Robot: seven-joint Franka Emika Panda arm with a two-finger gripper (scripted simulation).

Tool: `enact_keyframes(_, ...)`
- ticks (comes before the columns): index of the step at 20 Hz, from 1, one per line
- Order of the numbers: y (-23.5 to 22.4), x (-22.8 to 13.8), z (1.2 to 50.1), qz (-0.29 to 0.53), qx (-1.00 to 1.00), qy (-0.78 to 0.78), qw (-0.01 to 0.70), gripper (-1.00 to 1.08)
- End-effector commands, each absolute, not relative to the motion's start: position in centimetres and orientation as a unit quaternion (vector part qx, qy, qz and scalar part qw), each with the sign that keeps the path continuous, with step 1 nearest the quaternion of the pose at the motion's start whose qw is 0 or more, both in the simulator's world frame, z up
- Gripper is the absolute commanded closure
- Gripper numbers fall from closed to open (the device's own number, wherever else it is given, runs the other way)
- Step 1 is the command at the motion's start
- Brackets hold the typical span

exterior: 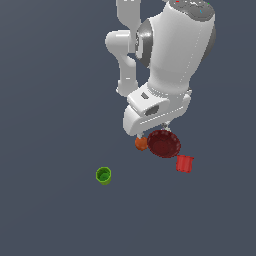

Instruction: Pick up a designated object from a clutter of objects.

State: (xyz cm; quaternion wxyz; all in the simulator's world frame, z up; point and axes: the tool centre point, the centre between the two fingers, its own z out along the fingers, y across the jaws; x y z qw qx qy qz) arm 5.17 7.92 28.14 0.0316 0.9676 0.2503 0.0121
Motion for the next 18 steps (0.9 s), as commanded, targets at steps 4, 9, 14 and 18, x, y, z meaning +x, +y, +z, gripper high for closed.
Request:
enact_keyframes(4,12.4,6.5,23.7,0.006,0.933,0.36,0.03,-0.92)
enact_keyframes(9,16.7,7.1,19.5,0.001,0.891,0.454,0.024,-0.92)
enact_keyframes(14,20.5,7.1,15.6,-0.001,0.846,0.534,0.015,-0.92)
enact_keyframes(18,22.9,6.8,13.3,-0.001,0.816,0.578,0.009,-0.92)
